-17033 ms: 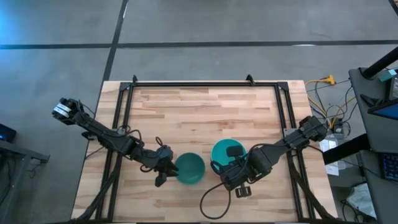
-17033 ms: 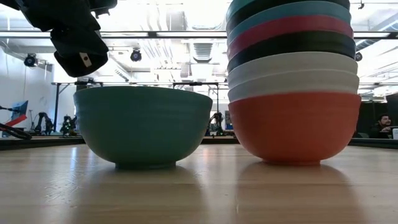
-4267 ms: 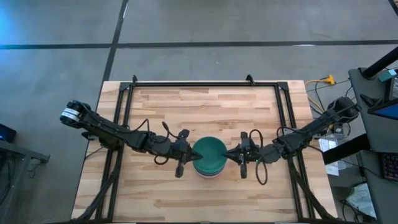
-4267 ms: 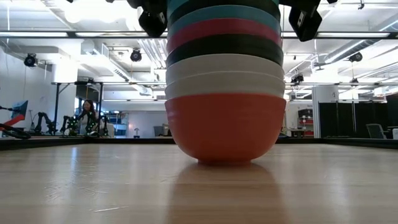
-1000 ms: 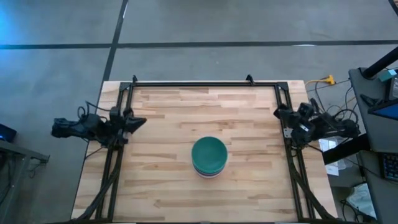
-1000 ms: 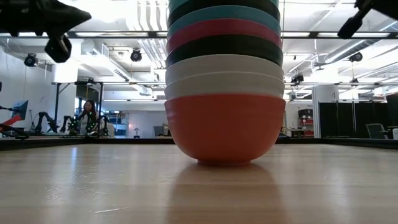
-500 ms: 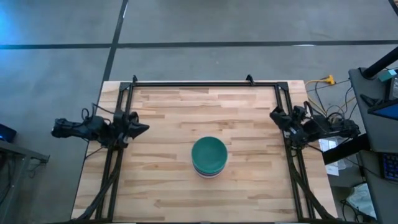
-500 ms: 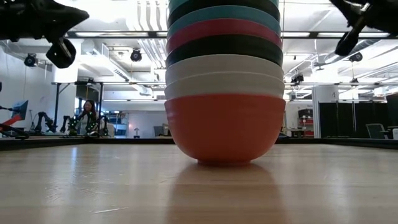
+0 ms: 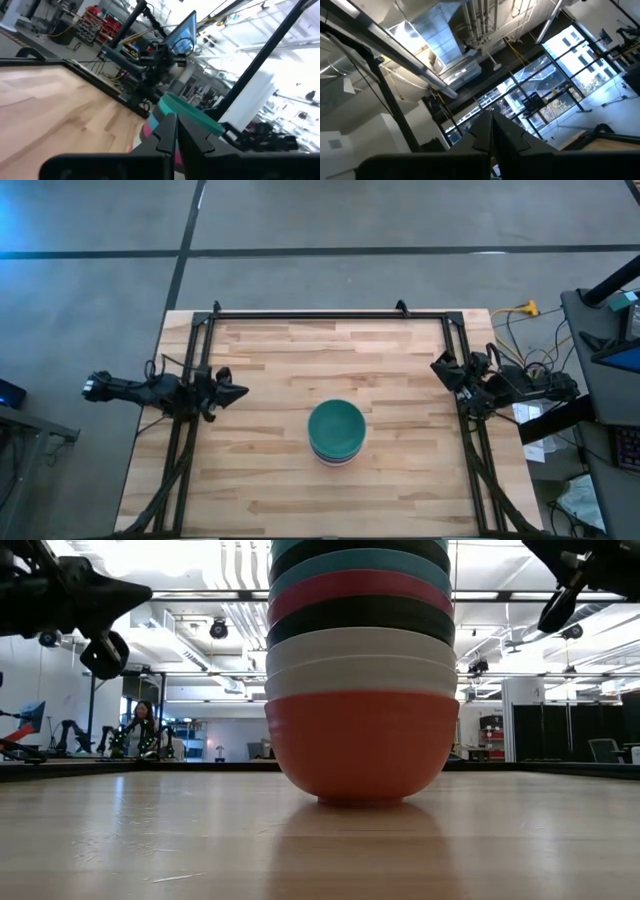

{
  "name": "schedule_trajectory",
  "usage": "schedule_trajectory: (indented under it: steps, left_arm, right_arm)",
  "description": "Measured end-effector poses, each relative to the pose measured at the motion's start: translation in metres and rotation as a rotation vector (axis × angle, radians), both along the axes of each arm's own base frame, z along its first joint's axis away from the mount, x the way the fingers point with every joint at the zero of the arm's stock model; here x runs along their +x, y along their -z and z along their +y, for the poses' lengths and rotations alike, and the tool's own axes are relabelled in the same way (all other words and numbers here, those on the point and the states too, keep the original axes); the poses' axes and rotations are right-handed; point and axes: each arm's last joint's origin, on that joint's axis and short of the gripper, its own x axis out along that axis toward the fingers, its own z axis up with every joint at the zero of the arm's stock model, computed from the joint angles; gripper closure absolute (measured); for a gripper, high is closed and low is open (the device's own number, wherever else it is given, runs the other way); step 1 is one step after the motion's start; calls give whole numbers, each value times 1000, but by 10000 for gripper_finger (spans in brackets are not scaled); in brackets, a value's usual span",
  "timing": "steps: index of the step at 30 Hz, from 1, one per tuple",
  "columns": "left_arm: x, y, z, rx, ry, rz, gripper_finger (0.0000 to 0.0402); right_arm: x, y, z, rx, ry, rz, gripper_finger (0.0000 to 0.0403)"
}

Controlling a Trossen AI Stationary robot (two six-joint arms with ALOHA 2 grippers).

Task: Nest bowls inside each other
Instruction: Return to Home Position

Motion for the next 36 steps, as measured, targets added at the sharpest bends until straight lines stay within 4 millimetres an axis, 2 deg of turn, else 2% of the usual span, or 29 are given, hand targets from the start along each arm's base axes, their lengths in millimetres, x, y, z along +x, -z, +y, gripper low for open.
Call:
schedule_trajectory:
  steps: [7,17,36]
  left_arm:
    - [1,8,0,99,-20,92,402]
    - [5,17,-1,346,-26,199,402]
    - [9,23,-1,362,-17,261,402]
  right_arm:
    - [0,0,0,0,0,0,394]
    - [0,0,0,0,-1,-1,394]
    - [0,0,0,0,-1,-1,394]
